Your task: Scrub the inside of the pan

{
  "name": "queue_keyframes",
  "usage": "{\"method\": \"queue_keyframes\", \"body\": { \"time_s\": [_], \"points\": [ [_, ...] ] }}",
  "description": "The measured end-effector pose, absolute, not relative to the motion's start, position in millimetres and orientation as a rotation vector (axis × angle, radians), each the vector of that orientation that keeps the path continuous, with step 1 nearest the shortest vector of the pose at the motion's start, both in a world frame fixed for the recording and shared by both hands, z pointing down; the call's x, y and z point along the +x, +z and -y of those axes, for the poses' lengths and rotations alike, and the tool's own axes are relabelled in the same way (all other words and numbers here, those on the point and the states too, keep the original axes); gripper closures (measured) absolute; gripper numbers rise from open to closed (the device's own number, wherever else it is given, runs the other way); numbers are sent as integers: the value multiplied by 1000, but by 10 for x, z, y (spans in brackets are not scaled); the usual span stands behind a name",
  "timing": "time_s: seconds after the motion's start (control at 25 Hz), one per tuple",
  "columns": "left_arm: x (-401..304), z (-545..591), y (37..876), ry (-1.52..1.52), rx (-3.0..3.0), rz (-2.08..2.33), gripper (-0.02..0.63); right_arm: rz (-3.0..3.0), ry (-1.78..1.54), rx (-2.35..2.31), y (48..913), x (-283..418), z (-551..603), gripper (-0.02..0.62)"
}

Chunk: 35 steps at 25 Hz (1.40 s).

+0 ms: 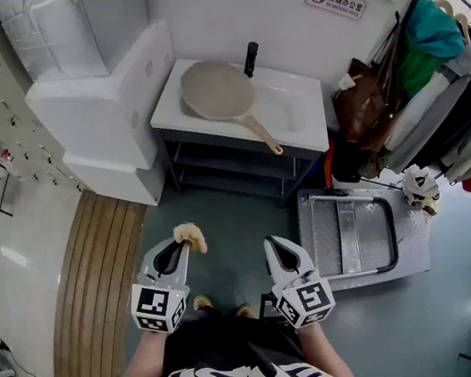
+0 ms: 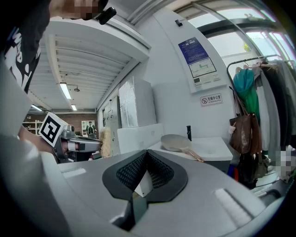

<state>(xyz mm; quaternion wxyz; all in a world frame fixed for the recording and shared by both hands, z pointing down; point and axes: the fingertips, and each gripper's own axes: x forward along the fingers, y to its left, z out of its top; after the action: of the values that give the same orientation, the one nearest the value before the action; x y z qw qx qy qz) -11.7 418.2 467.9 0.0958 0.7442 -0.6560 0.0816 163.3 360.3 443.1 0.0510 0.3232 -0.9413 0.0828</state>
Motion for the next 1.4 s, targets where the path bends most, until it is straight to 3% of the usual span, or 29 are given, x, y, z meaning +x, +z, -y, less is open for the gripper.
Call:
{"method": "queue_keyframes", "body": {
  "time_s": [0.88,1.4],
  "points": [
    [-494,-4137,4929,272,2232,1852,581,2810,189,1050,4451,1397,-3717,586],
    [-630,-3533,4969,289,2261,1839,581,2833,224,1053,4579,1324,-3120,586]
  ]
}}
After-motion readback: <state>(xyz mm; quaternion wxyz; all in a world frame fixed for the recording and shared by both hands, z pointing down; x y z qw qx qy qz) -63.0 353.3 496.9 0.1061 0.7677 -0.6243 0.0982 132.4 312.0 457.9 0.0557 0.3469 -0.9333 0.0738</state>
